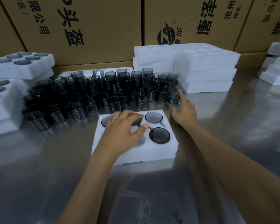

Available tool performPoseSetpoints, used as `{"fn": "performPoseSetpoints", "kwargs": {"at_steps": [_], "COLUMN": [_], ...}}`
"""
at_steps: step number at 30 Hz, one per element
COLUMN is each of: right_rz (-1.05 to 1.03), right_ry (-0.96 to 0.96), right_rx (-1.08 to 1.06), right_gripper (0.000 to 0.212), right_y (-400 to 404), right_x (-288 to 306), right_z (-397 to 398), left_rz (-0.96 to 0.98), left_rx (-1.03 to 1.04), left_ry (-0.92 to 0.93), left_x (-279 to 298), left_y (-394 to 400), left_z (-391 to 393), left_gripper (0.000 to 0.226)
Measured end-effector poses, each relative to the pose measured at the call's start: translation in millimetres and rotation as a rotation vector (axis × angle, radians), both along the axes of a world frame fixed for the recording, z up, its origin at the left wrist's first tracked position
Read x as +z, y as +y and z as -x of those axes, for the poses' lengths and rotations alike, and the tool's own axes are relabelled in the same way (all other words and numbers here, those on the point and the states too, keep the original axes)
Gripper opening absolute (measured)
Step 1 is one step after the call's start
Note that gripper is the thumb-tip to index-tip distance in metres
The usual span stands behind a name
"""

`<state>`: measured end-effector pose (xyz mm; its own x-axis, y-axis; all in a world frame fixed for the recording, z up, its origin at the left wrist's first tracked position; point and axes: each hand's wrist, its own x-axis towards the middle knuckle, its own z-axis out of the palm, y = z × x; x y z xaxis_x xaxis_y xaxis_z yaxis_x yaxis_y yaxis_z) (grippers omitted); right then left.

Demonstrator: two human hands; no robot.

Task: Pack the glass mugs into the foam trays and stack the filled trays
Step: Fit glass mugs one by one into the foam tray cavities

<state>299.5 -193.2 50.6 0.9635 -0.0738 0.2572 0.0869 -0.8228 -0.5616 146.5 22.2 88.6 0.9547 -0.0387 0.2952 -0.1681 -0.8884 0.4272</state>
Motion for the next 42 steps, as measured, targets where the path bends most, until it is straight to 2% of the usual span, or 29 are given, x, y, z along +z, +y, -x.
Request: {"fn": "performPoseSetpoints", "kwargs": {"at_steps": [2,4,7,10,15,19,22,25,29,31,34,37,42], "right_rz": [0.048,0.041,-0.049,-0.207,-0.496,-0.756,-0.831,-0.790,-0.705,-0.620,-0.494,-0.445,-0.299], "right_ry": [0.018,-0.005,-0.092,-0.142,-0.131,-0.211,-0.277,-0.319,-0.311,-0.246,-0.123,-0.015,0.050], "right_rx": [-0.041,-0.063,-0.072,-0.083,-0.147,-0.121,-0.052,0.043,0.371,0.577,0.759,0.808,0.807], "right_gripper": [0.071,0.059,0.036,0.025,0.032,0.034,0.043,0.059,0.073,0.069,0.069,0.067,0.061], "right_y": [0,0,0,-3,-5,-7,-3,9,29,36,45,47,46], "right_x": [-1,-4,-8,-8,-5,-6,-1,18,43,46,48,50,46], "right_z": [-13,-21,-23,-18,3,37,62,85,124,143,158,161,161], "left_rz": [0.008,0.016,0.013,0.009,0.056,0.294,0.422,0.501,0.698,0.648,0.552,0.472,0.350], "left_rx": [0.007,0.009,0.008,0.006,0.009,0.027,0.033,0.010,-0.080,-0.152,-0.276,-0.282,-0.177], "left_ry": [-0.004,-0.007,-0.006,0.003,0.015,0.010,0.075,0.108,0.001,-0.017,0.060,0.117,0.134], "left_x": [-1,-1,0,1,3,5,6,9,25,27,28,28,24], "left_y": [0,-1,-2,-3,-2,0,4,6,15,26,37,41,43], "left_z": [0,0,0,1,2,3,3,7,21,32,48,52,49], "left_gripper": [0.045,0.045,0.044,0.044,0.034,0.036,0.041,0.040,0.035,0.042,0.067,0.080,0.078]}}
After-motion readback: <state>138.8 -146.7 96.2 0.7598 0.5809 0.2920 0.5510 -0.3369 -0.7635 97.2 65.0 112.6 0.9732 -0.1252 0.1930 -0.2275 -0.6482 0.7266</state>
